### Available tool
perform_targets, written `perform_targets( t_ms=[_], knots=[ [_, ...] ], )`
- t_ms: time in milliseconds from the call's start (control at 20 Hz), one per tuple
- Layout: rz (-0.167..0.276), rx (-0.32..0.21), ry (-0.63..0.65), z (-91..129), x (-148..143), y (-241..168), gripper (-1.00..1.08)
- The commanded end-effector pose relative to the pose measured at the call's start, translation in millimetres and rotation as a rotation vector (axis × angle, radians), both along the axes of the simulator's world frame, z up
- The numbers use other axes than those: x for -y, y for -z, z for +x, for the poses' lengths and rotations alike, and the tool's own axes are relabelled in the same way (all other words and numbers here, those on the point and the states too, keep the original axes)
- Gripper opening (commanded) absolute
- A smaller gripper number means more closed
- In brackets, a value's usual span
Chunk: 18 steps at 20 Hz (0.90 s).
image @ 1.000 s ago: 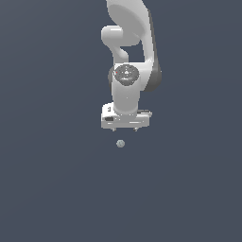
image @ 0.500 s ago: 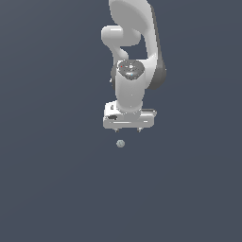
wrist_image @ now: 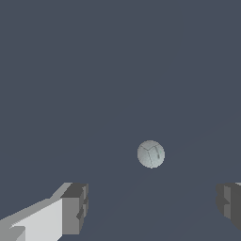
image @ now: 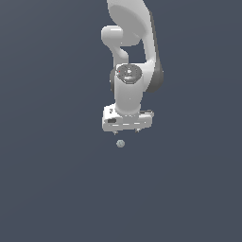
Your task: Pick up the object and move it to a goal position.
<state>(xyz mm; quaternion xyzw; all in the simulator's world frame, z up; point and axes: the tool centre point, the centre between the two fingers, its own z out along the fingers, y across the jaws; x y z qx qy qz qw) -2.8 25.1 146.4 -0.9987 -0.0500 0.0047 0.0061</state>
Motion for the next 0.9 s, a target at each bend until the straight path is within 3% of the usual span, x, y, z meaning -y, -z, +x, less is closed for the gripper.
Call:
perform_targets(
  t_ms=[0, 850],
  knots=[
    [-0.002, 0.001, -0.037, 0, 3, 6, 1.00],
    [-0.009, 0.011, -0.399, -4, 24, 64, 1.00]
  ],
)
